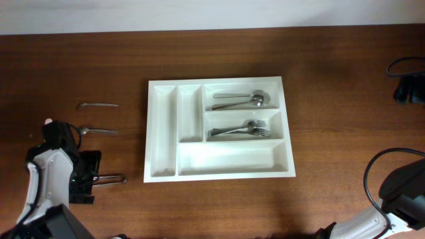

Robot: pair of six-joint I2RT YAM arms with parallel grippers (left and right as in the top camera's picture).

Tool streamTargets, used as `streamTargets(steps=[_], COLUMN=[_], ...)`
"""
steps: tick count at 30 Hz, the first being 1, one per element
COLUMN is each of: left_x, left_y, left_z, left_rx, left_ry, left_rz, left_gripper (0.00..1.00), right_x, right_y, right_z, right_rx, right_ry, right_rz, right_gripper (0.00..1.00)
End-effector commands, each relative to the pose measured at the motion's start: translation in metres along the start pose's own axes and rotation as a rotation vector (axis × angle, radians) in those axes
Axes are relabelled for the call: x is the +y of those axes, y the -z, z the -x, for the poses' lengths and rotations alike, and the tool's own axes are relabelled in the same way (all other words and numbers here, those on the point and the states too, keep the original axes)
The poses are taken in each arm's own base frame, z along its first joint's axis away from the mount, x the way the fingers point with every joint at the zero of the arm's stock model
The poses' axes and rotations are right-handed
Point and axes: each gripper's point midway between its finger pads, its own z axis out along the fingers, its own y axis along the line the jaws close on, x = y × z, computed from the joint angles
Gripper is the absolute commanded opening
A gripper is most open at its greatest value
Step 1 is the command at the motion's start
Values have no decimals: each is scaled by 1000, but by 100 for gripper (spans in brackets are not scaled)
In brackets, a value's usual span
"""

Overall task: Pack container
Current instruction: 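Lower the left gripper and close it on the knife handle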

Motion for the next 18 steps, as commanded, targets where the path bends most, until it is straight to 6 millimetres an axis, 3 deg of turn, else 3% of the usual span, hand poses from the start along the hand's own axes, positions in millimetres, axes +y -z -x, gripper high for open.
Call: streamTargets(steps=[1, 12, 18], left_x=[-4, -7, 2], left_y=[-9, -26, -39], left_z=[2, 1, -6], left_rx=[8, 17, 30], left_ry=[-36, -33, -29], left_rz=[4, 19, 33], left_gripper=[99, 99, 99], right_x=[-4, -4, -4], right_y=[1, 1, 1], right_z=[-2, -2, -2], right_rx=[3, 3, 3], right_ry=[-18, -18, -18], right_rz=[-11, -11, -11], right_gripper=[99, 99, 99])
